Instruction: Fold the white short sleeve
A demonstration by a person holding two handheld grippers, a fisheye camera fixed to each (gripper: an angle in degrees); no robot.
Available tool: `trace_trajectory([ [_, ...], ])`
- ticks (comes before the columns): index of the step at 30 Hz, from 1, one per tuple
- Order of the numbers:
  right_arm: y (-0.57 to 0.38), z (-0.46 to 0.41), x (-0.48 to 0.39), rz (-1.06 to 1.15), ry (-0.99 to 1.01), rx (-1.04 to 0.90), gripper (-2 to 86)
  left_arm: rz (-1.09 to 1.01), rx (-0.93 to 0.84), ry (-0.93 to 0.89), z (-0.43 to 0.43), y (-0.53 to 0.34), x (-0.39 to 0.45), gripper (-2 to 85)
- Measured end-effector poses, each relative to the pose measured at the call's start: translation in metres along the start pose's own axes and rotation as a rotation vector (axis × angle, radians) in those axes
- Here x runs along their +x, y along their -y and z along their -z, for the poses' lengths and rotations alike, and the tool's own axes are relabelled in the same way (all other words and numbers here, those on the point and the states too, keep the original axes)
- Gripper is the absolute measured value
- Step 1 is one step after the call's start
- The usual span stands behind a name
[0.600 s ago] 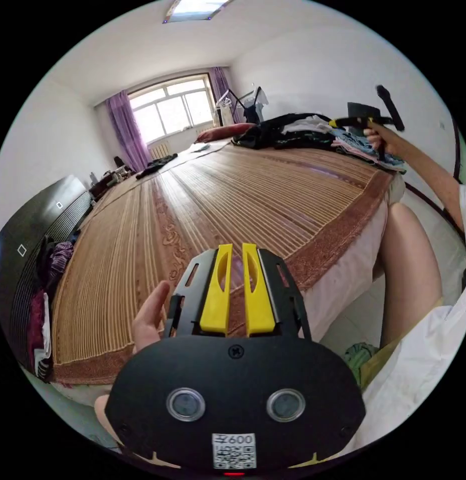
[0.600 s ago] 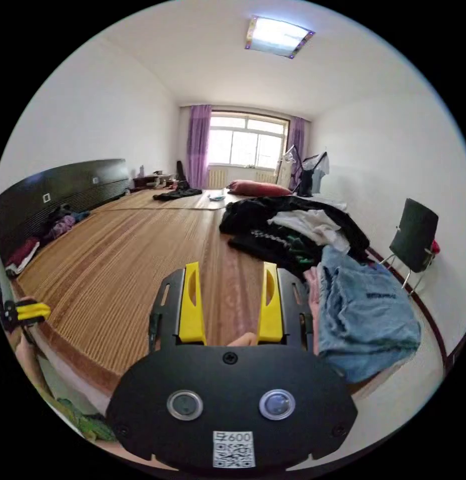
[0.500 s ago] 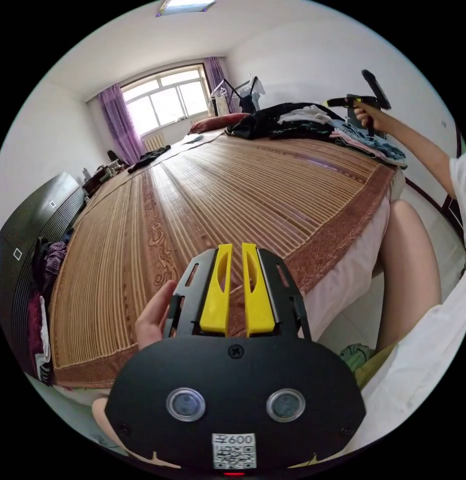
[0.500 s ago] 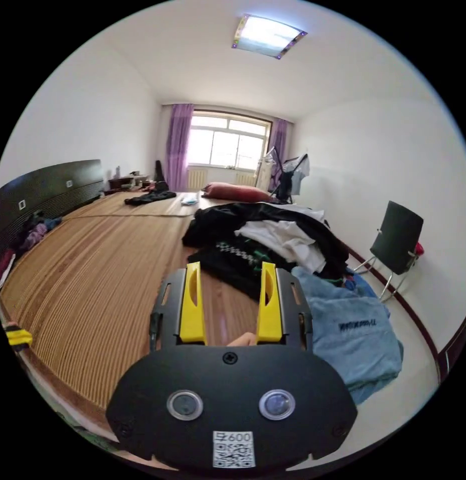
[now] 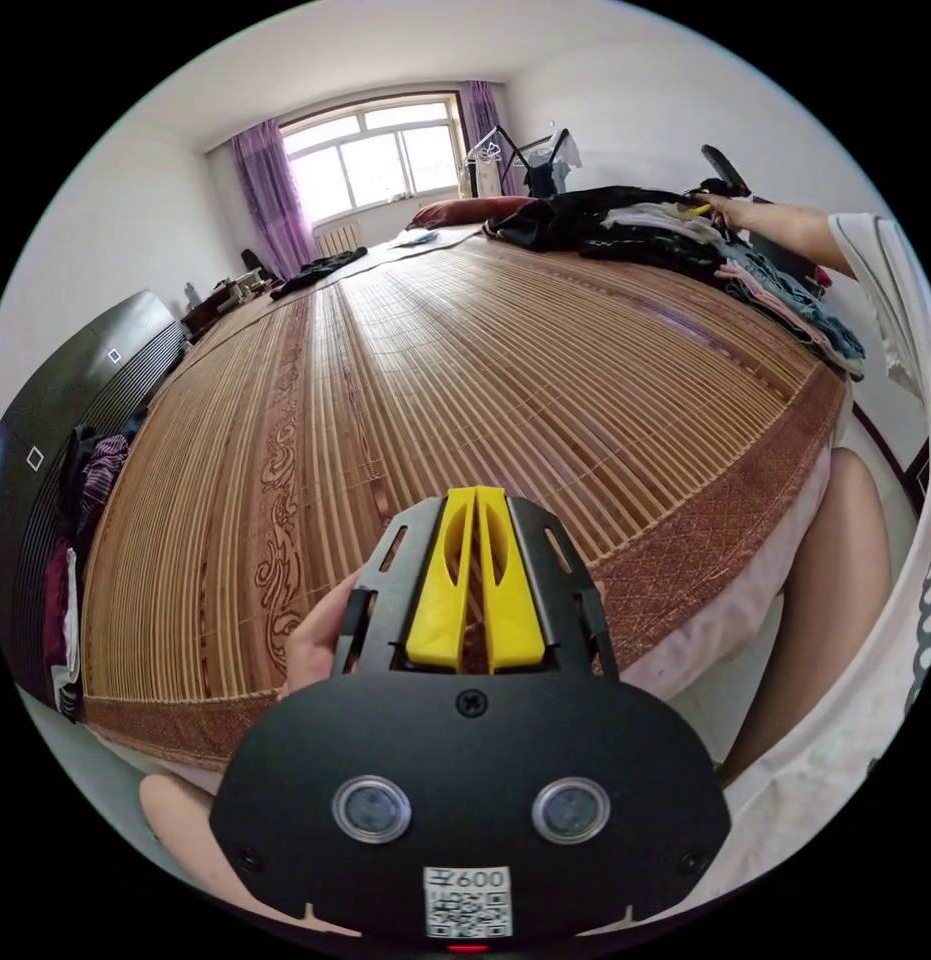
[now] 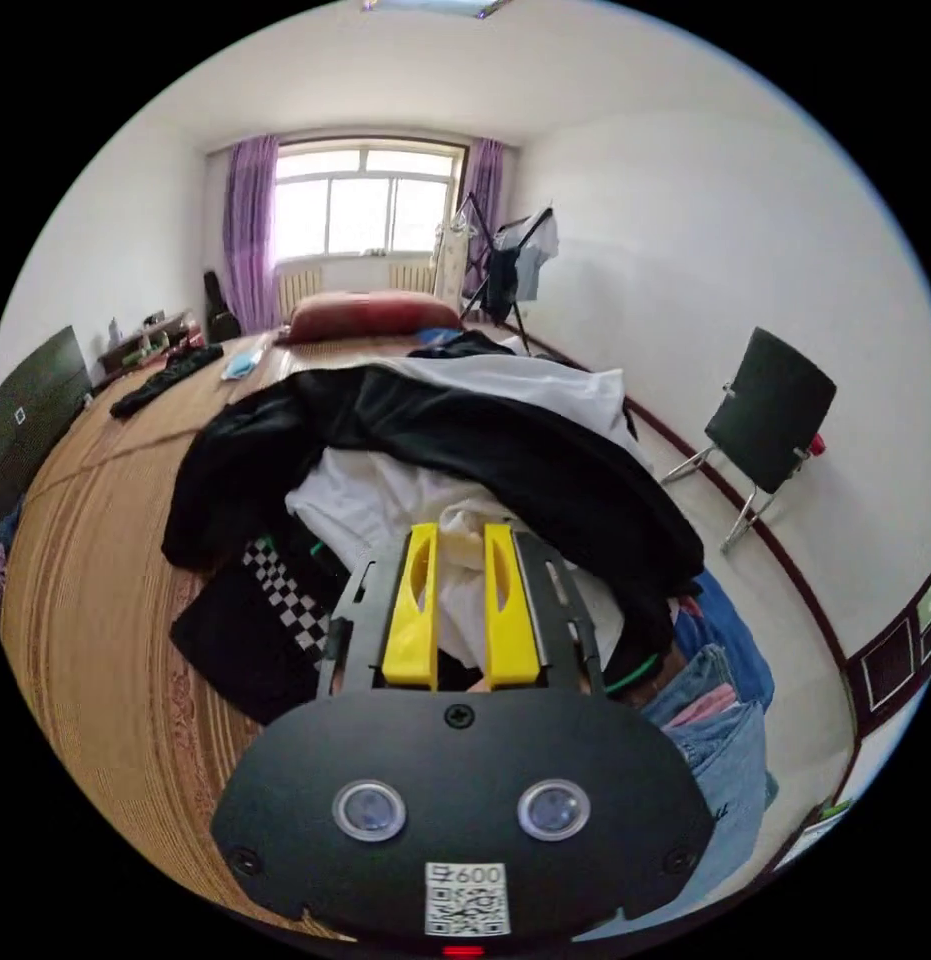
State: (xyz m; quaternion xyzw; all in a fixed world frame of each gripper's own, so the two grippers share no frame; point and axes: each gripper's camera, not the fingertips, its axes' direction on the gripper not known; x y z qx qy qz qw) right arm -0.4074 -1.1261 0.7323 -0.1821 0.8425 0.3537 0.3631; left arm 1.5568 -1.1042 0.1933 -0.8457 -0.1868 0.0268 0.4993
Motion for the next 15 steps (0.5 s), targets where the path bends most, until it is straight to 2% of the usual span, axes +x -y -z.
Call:
trace_trajectory([
  [2,0.0,0.021,0.005,-0.051,0.052,0.045,0.1,-0.002,0.001,-0.013,0.0,0.002,0.009,1.2],
  [6,0.011,0.14,0.037,-0.232,0.384,0.389,-0.7,0.002,-0.002,-0.021,0.004,0.006,0.031,1.5],
  [9,0.027,0.259,0.011,-0.117,0.308,0.675,-0.8,-0.082,-0.021,0.041,0.016,0.003,0.056,1.8],
  [10,0.03,0.281,0.005,-0.1,0.303,0.712,-0.8,-0.098,-0.023,0.064,0.021,0.0,0.061,1.8],
  [13,0.042,0.369,-0.009,-0.079,0.459,0.849,-0.8,-0.145,0.029,0.184,0.052,-0.025,0.079,1.9],
  [15,0.051,0.421,-0.03,-0.046,0.392,0.852,-0.8,-0.141,0.07,0.245,0.078,-0.042,0.083,1.9],
])
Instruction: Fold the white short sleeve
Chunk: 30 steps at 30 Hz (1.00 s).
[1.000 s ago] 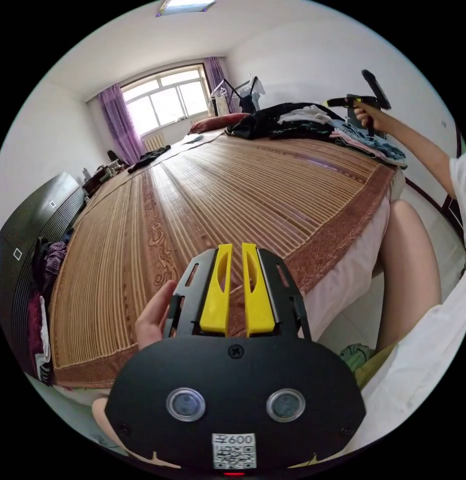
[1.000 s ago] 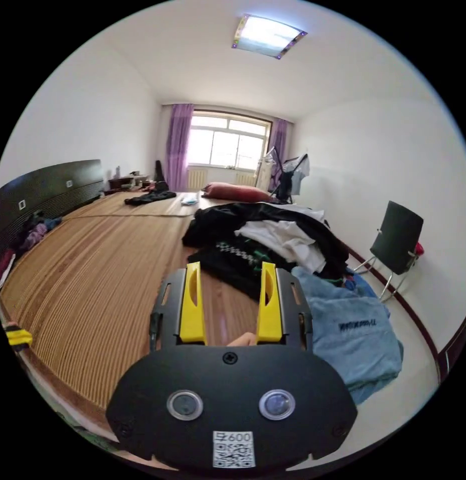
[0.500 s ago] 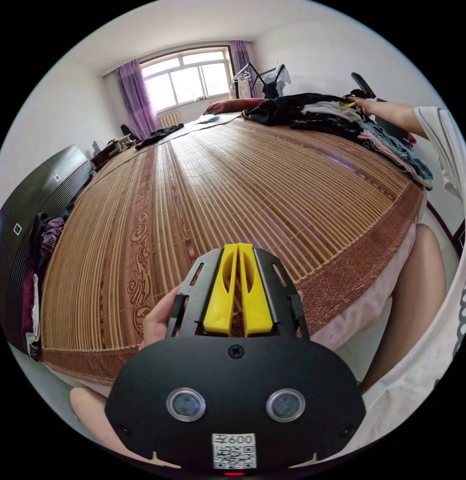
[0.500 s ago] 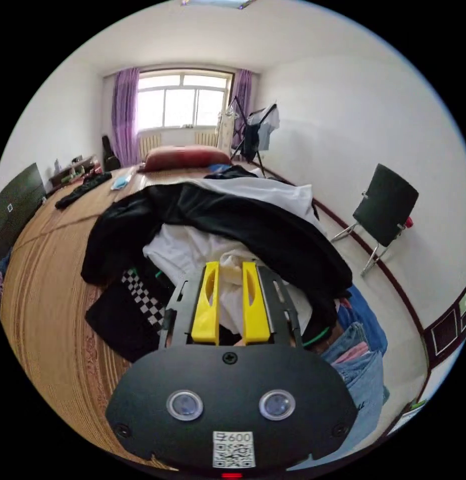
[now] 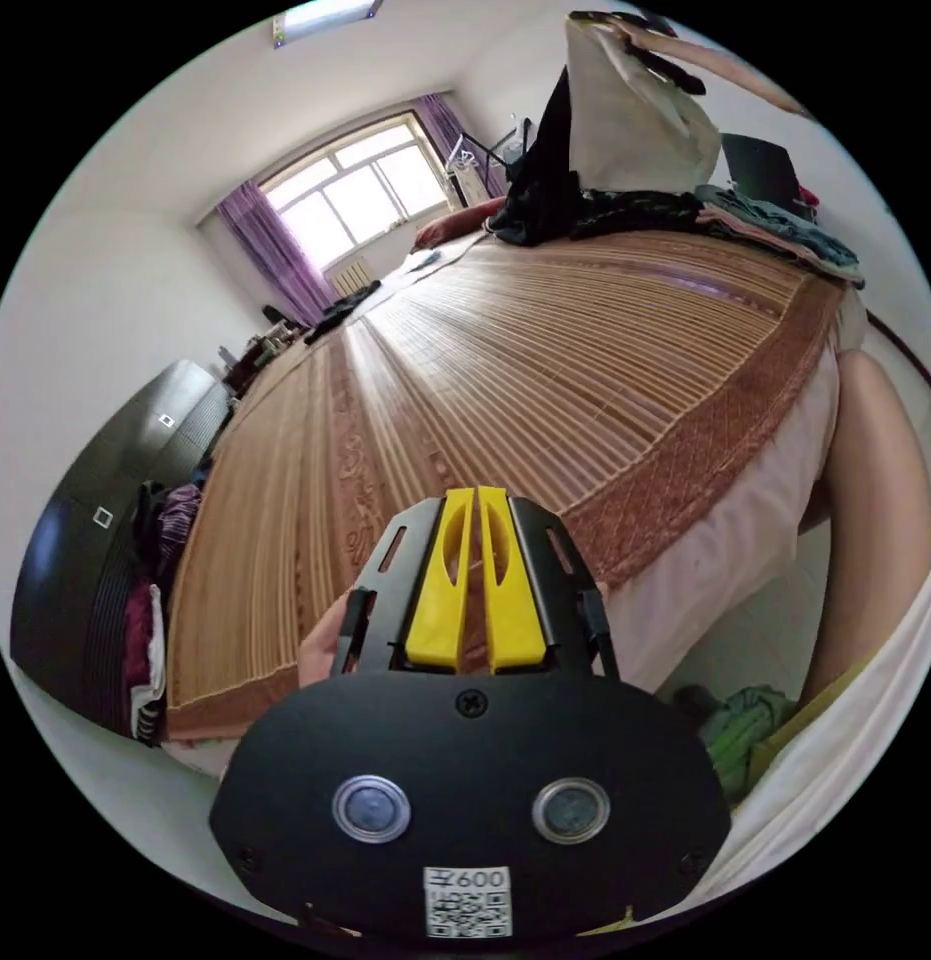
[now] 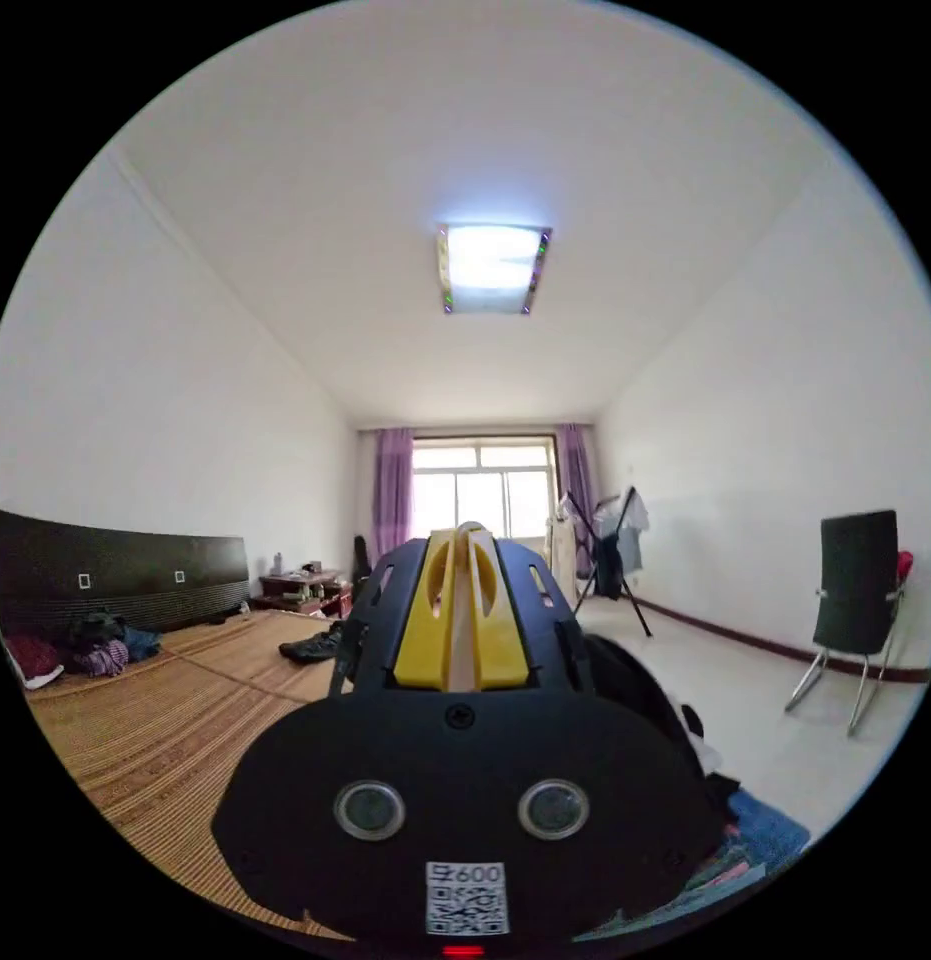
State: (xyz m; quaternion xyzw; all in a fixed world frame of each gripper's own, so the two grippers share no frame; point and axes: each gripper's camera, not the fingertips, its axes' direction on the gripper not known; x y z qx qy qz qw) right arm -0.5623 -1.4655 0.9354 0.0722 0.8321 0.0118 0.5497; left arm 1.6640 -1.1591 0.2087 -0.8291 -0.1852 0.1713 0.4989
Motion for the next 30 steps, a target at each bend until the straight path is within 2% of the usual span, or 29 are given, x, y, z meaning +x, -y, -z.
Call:
trace_trajectory([
  [2,0.024,0.001,-0.013,-0.091,-0.094,-0.085,-0.8,0.036,-0.021,0.02,0.014,-0.005,-0.008,1.9],
  [5,0.043,0.022,-0.049,-0.025,-0.04,-0.082,-0.9,0.121,-0.034,0.014,0.033,-0.007,-0.027,2.1],
  [13,0.049,0.06,-0.129,0.02,0.062,-0.064,-0.9,0.28,0.165,-0.023,0.108,0.016,-0.052,4.3],
  [17,0.031,0.074,-0.19,-0.078,0.224,-0.086,-0.8,0.275,0.388,-0.267,0.155,0.098,-0.05,10.1],
  [21,-0.012,0.098,-0.302,0.196,0.334,-0.182,-0.8,0.236,0.622,-0.521,0.199,0.223,-0.053,19.9],
  [24,-0.052,0.122,-0.353,0.269,0.449,-0.209,-0.8,0.224,0.662,-0.604,0.221,0.308,-0.055,22.1],
  [26,-0.075,0.13,-0.373,0.293,0.487,-0.22,-0.8,0.182,0.634,-0.613,0.228,0.348,-0.049,21.1],
  [27,-0.09,0.133,-0.382,0.306,0.514,-0.222,-0.8,0.157,0.576,-0.603,0.233,0.365,-0.046,14.6],
  [29,-0.112,0.132,-0.388,0.319,0.572,-0.231,-0.7,0.135,0.537,-0.573,0.24,0.367,-0.049,7.0],
  [30,-0.128,0.127,-0.387,0.33,0.596,-0.241,-0.5,0.095,0.581,-0.588,0.246,0.355,-0.056,4.3],
])
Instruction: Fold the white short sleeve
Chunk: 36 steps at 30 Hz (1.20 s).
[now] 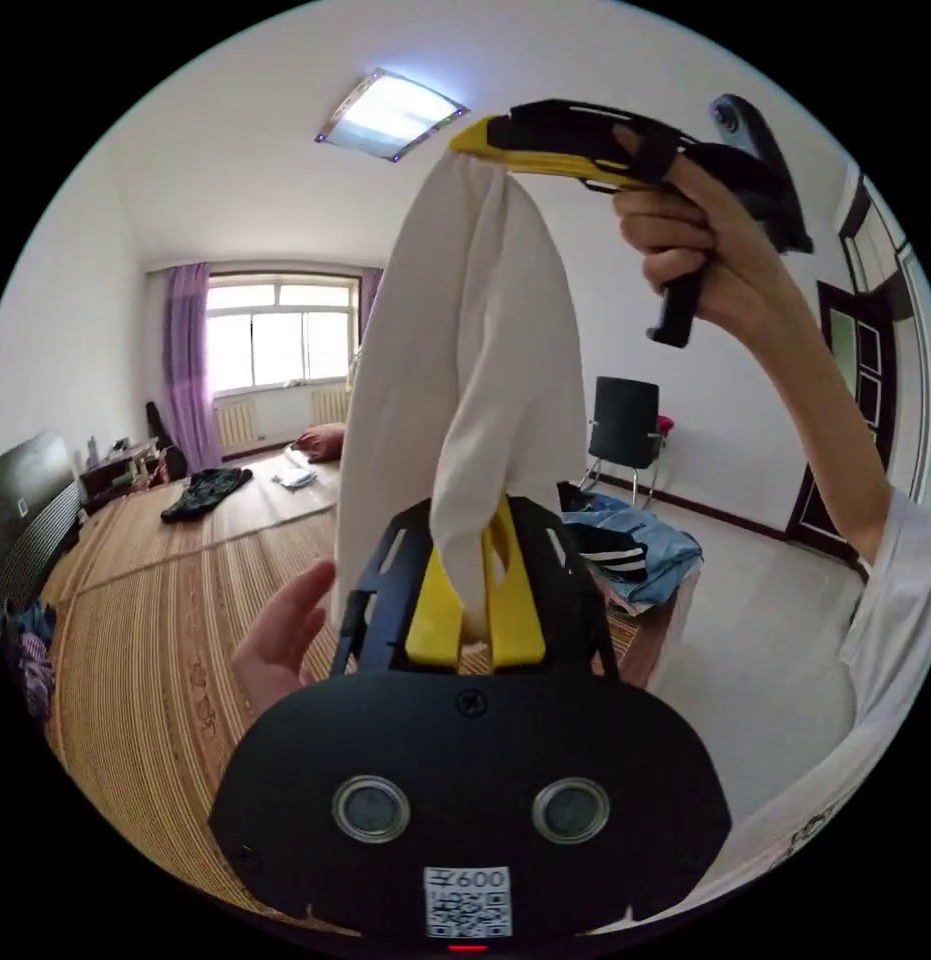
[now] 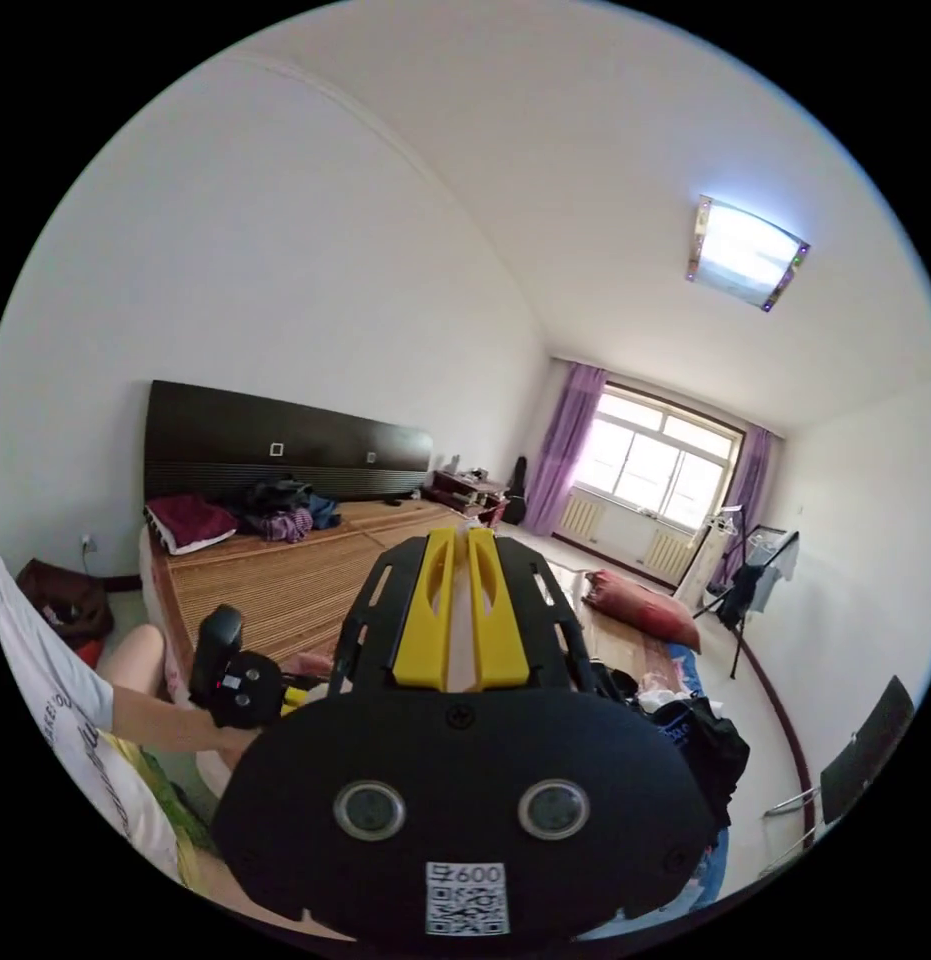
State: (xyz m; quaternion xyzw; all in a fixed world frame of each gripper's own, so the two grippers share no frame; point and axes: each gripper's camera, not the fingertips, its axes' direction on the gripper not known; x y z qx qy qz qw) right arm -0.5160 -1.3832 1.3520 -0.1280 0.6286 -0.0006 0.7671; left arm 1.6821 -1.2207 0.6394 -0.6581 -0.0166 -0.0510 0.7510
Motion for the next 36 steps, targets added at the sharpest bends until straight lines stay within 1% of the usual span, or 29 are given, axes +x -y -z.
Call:
trace_trajectory([
  [1,-0.008,-0.005,0.001,0.011,0.011,-0.008,-0.3,-0.006,0.028,0.001,0.011,-0.005,-0.003,3.8],
  [2,-0.027,-0.018,0.004,0.047,0.039,-0.043,0.1,0.031,0.056,0.021,0.033,-0.015,-0.019,2.7],
  [4,-0.061,-0.047,0.018,0.06,0.099,-0.167,1.8,0.193,0.073,-0.024,0.072,-0.03,-0.069,1.4],
  [5,-0.09,-0.072,0.034,0.03,0.173,-0.282,4.0,0.313,0.114,-0.08,0.1,-0.042,-0.11,0.8],
  [6,-0.126,-0.098,0.052,-0.028,0.163,-0.386,9.1,0.436,0.168,-0.049,0.132,-0.056,-0.148,0.4],
  [7,-0.146,-0.108,0.062,-0.039,0.126,-0.428,11.7,0.496,0.196,0.003,0.15,-0.065,-0.165,0.3],
  [8,-0.191,-0.127,0.079,-0.026,0.014,-0.497,12.3,0.549,0.236,0.127,0.184,-0.078,-0.188,0.1],
  [9,-0.242,-0.149,0.096,0.012,-0.14,-0.598,12.7,0.541,0.236,0.227,0.209,-0.086,-0.201,0.0],
  [10,-0.269,-0.161,0.107,0.028,-0.209,-0.667,12.9,0.535,0.227,0.263,0.218,-0.089,-0.206,-0.1],
  [11,-0.327,-0.189,0.128,0.071,-0.325,-0.858,13.0,0.534,0.197,0.312,0.231,-0.096,-0.214,-0.2],
  [12,-0.385,-0.209,0.151,0.07,-0.362,-1.026,12.9,0.535,0.153,0.339,0.236,-0.103,-0.22,-0.3],
  [14,-0.449,-0.225,0.176,0.034,-0.371,-1.191,12.3,0.542,0.081,0.377,0.232,-0.116,-0.226,-0.3],
  [16,-0.484,-0.225,0.185,0.052,-0.394,-1.214,11.2,0.553,0.022,0.398,0.219,-0.131,-0.231,-0.4],
  [18,-0.518,-0.231,0.187,0.138,-0.369,-1.329,7.9,0.569,-0.007,0.404,0.196,-0.15,-0.238,-0.4],
  [20,-0.527,-0.229,0.189,0.227,-0.356,-1.365,4.1,0.602,-0.008,0.388,0.178,-0.163,-0.245,-0.4],
  [21,-0.523,-0.225,0.197,0.272,-0.378,-1.371,1.0,0.631,-0.006,0.37,0.165,-0.171,-0.25,-0.4],
  [22,-0.518,-0.221,0.204,0.28,-0.383,-1.368,0.6,0.645,-0.005,0.36,0.158,-0.175,-0.253,-0.4],
  [25,-0.466,-0.194,0.266,0.28,-0.431,-1.266,-0.4,0.697,0.002,0.301,0.124,-0.183,-0.267,-0.4],
  [26,-0.443,-0.187,0.309,0.32,-0.566,-1.223,-0.4,0.698,0.001,0.287,0.111,-0.183,-0.269,-0.4],
  [27,-0.417,-0.181,0.355,0.372,-0.819,-1.131,-0.2,0.69,-0.003,0.284,0.096,-0.182,-0.268,-0.4],
  [28,-0.401,-0.176,0.376,0.378,-0.957,-1.045,-0.1,0.684,-0.006,0.285,0.09,-0.182,-0.267,-0.4],
  [29,-0.373,-0.161,0.406,0.328,-1.131,-0.85,0.3,0.67,-0.016,0.291,0.077,-0.182,-0.263,-0.4],
  [30,-0.354,-0.148,0.436,0.144,-1.205,-0.723,1.1,0.659,-0.02,0.304,0.067,-0.183,-0.259,-0.4],
  [31,-0.351,-0.145,0.453,0.055,-1.194,-0.741,3.0,0.657,-0.019,0.311,0.063,-0.184,-0.256,-0.4],
  [32,-0.358,-0.148,0.491,-0.133,-1.092,-0.883,6.8,0.657,-0.01,0.318,0.058,-0.187,-0.252,-0.4],
  [33,-0.38,-0.147,0.528,-0.347,-1.005,-1.033,12.7,0.652,-0.003,0.316,0.055,-0.191,-0.248,-0.4],
  [34,-0.395,-0.145,0.543,-0.434,-0.951,-1.097,15.7,0.648,-0.005,0.313,0.053,-0.194,-0.247,-0.4],
  [35,-0.426,-0.136,0.561,-0.582,-0.831,-1.156,16.8,0.643,-0.015,0.31,0.051,-0.199,-0.244,-0.4],
  [36,-0.457,-0.12,0.567,-0.697,-0.727,-1.124,17.3,0.64,-0.028,0.317,0.051,-0.203,-0.24,-0.4],
])
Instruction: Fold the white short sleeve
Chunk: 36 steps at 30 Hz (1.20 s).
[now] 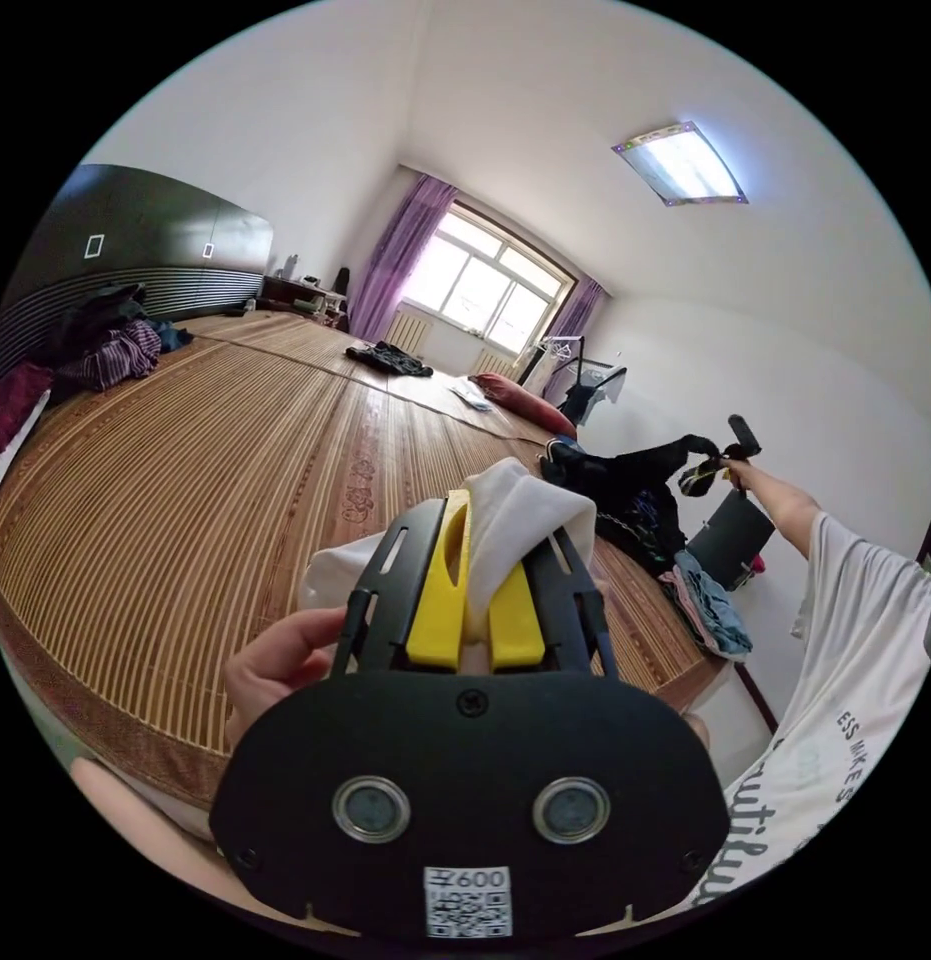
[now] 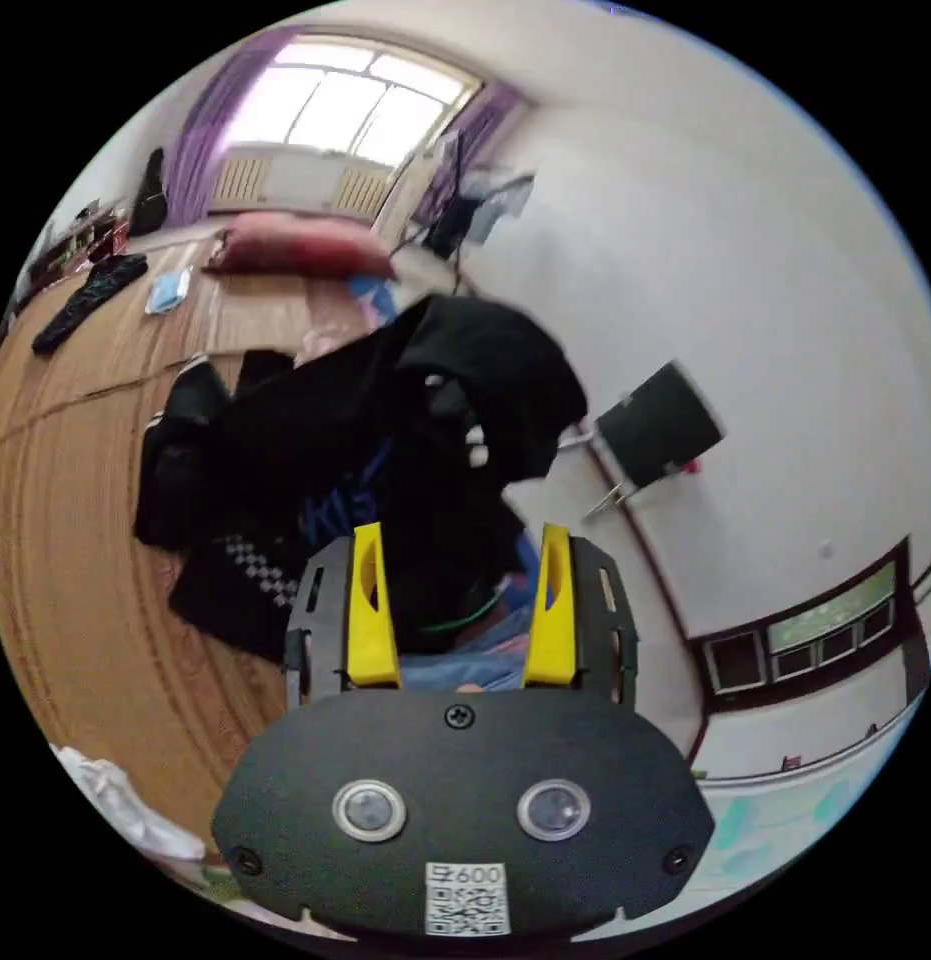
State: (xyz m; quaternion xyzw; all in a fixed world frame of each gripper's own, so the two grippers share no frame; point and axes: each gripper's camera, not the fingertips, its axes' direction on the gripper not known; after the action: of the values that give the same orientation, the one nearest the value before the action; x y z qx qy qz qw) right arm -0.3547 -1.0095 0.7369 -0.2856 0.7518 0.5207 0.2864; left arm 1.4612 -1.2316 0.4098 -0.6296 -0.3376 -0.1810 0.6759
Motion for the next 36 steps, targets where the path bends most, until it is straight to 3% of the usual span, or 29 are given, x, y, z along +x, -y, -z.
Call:
trace_trajectory([
  [4,-0.076,-0.05,0.045,0.011,0.2,0.06,15.8,-0.034,-0.021,0.045,0.001,-0.018,0.006,-0.4],
  [6,-0.153,-0.045,0.046,0.166,0.267,0.205,13.9,-0.051,-0.074,0.04,-0.005,-0.024,0.012,-0.4],
  [9,-0.289,-0.011,-0.004,0.543,0.103,0.396,11.2,-0.187,-0.193,0.073,-0.011,-0.026,0.031,-0.4],
  [11,-0.384,0.017,-0.032,0.649,0.06,0.558,8.8,-0.312,-0.246,0.207,-0.004,-0.03,0.049,-0.4],
  [14,-0.515,0.069,-0.059,0.762,0.369,0.692,1.6,-0.509,-0.307,0.436,0.003,-0.046,0.078,-0.4],
  [17,-0.609,0.109,-0.093,0.918,0.66,0.819,2.5,-0.574,-0.335,0.559,-0.003,-0.066,0.099,-0.4],
  [24,-0.673,0.157,-0.161,1.183,0.917,0.621,3.4,-0.735,-0.223,0.529,-0.009,-0.137,0.145,-0.4],
  [27,-0.691,0.143,-0.144,1.177,0.82,0.655,3.0,-0.754,-0.329,0.595,-0.017,-0.161,0.15,-0.5],
  [31,-0.676,0.149,-0.069,1.005,0.909,0.665,1.9,-0.802,-0.426,0.591,-0.012,-0.185,0.149,-0.5],
  [34,-0.655,0.204,0.025,0.79,0.925,0.863,0.1,-0.864,-0.479,0.606,-0.001,-0.193,0.158,-0.5],
  [36,-0.641,0.277,0.109,0.653,0.948,1.042,-0.6,-0.931,-0.468,0.517,0.016,-0.186,0.185,-0.4],
])
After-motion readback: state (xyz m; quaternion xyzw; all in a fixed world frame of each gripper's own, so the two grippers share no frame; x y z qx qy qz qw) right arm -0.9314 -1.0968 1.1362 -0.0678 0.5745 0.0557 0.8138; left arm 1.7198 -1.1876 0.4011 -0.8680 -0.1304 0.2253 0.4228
